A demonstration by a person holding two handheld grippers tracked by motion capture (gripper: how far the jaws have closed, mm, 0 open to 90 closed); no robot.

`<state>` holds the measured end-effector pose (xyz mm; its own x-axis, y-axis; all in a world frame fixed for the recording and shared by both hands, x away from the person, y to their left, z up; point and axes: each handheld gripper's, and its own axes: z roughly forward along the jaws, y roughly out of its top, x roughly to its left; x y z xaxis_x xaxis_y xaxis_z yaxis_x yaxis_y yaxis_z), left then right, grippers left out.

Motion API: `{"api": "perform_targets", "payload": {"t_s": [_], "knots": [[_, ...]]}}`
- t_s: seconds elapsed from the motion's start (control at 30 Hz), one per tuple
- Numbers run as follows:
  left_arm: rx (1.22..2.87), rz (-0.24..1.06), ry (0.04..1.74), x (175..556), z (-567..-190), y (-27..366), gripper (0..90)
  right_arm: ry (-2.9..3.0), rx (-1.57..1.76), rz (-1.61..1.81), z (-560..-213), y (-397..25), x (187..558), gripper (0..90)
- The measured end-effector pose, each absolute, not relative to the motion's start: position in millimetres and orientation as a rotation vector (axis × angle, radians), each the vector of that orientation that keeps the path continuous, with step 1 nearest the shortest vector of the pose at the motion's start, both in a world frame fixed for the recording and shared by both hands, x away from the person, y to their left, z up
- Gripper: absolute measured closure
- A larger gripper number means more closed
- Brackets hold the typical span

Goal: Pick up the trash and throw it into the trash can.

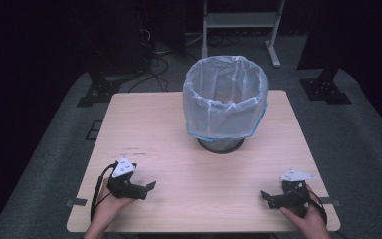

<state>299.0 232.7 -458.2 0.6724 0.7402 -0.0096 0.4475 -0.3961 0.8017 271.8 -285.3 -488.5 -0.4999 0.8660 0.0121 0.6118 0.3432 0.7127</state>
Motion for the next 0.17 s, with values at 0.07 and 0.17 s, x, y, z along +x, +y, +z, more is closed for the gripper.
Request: {"api": "perform_targets", "payload": {"t_s": [0.07, 0.17], "knots": [[2.053, 0.447, 0.928, 298.8, -460.7, 235.0, 0.0, 2.243, 1.304, 0.950, -488.5, -285.2, 271.7, 0.4], [2.050, 0.442, 0.938, 298.9, -461.9, 235.4, 0.0, 2.242, 1.305, 0.950, -488.5, -285.1, 271.7, 0.4]]}}
